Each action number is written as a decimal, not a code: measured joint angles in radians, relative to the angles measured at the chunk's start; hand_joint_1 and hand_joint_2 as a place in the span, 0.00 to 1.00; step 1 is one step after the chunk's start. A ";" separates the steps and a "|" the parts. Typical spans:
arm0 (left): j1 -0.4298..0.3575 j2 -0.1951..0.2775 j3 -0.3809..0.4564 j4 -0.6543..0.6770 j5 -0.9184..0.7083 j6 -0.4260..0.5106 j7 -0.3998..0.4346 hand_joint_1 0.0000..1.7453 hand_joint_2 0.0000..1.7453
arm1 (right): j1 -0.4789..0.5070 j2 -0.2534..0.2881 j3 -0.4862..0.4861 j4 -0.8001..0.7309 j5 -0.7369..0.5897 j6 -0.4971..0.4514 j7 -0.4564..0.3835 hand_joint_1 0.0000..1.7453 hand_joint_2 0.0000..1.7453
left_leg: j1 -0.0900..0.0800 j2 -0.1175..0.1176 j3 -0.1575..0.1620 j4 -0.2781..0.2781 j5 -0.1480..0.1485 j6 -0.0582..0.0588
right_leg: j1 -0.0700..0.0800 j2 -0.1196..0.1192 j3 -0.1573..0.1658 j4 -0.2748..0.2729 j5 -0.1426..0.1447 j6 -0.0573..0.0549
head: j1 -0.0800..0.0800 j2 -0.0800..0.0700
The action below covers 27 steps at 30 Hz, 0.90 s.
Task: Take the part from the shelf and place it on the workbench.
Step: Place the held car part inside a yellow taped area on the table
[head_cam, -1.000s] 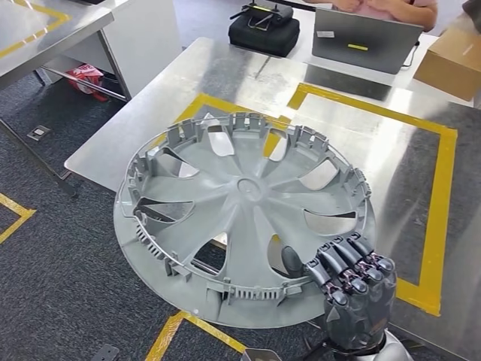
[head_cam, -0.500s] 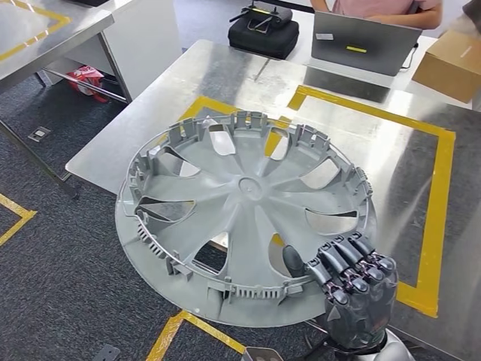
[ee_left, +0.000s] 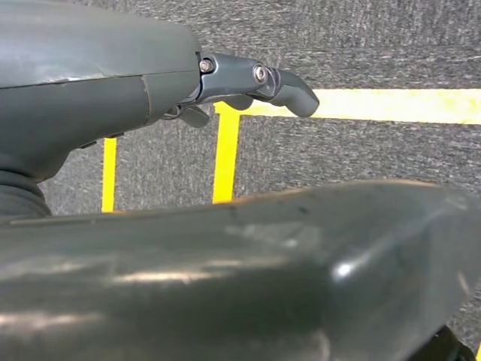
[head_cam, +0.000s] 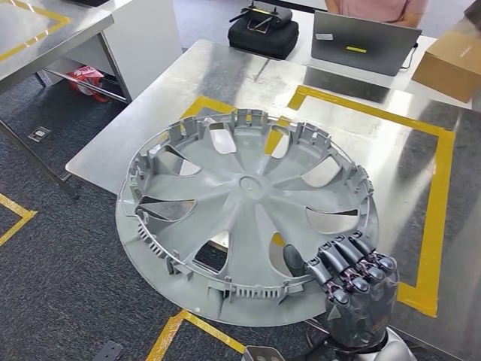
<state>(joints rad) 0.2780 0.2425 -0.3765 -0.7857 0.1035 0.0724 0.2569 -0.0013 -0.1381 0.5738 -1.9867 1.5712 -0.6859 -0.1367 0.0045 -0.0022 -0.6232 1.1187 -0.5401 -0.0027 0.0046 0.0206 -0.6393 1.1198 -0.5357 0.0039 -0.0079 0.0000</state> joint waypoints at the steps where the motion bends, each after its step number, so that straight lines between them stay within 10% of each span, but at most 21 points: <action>1: -0.003 0.001 -0.004 0.001 0.003 0.001 -0.001 0.00 0.00 | 0.000 0.000 0.000 0.000 0.000 0.000 0.002 1.00 1.00 | 0.000 0.000 0.000 0.000 0.000 0.000 | 0.000 0.000 0.000 0.000 0.000 0.000 | 0.000 0.000; 15: -0.023 0.023 -0.069 0.011 0.052 0.030 -0.011 0.00 0.00 | -0.014 0.000 0.034 0.001 0.001 0.000 0.093 1.00 1.00 | -0.002 0.007 0.013 -0.031 0.020 0.024 | -0.008 0.002 0.001 -0.015 0.007 0.020 | 0.000 0.000; 21: -0.024 0.022 -0.076 0.012 0.056 0.034 -0.013 0.00 0.00 | -0.017 -0.001 0.046 0.002 0.000 0.000 0.101 1.00 1.00 | 0.008 0.045 0.029 -0.068 0.037 0.033 | -0.018 -0.012 -0.101 0.192 -0.082 0.044 | 0.004 0.000; 24: -0.026 0.022 -0.082 0.014 0.057 0.036 -0.013 0.00 0.00 | -0.018 -0.001 0.052 0.003 0.000 0.000 0.103 1.00 1.00 | 0.014 0.068 0.035 -0.067 0.031 0.018 | -0.024 -0.053 -0.028 0.050 -0.001 0.059 | 0.005 0.000; 27: -0.025 0.024 -0.091 0.016 0.058 0.037 -0.013 0.00 0.00 | -0.025 -0.002 0.056 0.004 0.000 0.000 0.103 1.00 1.00 | 0.006 0.089 0.044 -0.063 0.025 -0.005 | -0.018 -0.091 0.025 -0.049 0.020 0.040 | 0.007 0.000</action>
<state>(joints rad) 0.2532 0.2665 -0.4672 -0.7696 0.1616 0.1095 0.2438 -0.0258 -0.1396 0.6296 -1.9832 1.5713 -0.6859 -0.0335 0.0110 0.0870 -0.5796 1.0557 -0.5154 -0.0076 -0.0131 -0.0707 -0.6139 1.0710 -0.5155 0.0439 -0.0011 0.0000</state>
